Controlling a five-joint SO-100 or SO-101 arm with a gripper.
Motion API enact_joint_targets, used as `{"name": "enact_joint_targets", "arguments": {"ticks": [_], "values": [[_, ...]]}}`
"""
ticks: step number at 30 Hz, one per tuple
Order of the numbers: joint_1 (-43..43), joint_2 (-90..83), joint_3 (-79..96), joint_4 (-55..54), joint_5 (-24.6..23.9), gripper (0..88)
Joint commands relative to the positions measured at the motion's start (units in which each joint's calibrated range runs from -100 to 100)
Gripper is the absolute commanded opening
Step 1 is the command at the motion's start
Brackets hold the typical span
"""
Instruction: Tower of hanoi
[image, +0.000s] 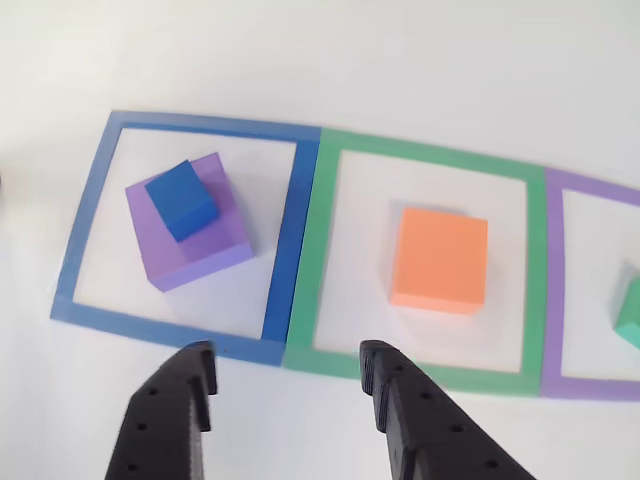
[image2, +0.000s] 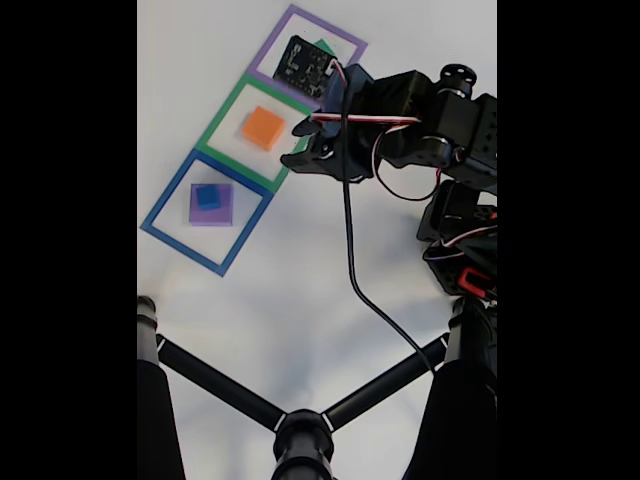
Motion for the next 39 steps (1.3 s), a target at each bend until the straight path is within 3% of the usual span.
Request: {"name": "enact_joint_targets", "arguments": {"ticks": [1, 11, 18, 26, 39], "values": [[-0.25, -1.63, 12.00, -21.28, 0.59, 23.2], [-3.37, 13.51, 26.45, -60.86, 0.59, 29.7], [-5.66, 26.17, 27.54, -77.94, 0.59, 30.4], [-8.02, 36.67, 25.09, -89.51, 0.59, 30.5], [-8.40, 52.45, 17.64, -99.31, 0.59, 30.1]]}}
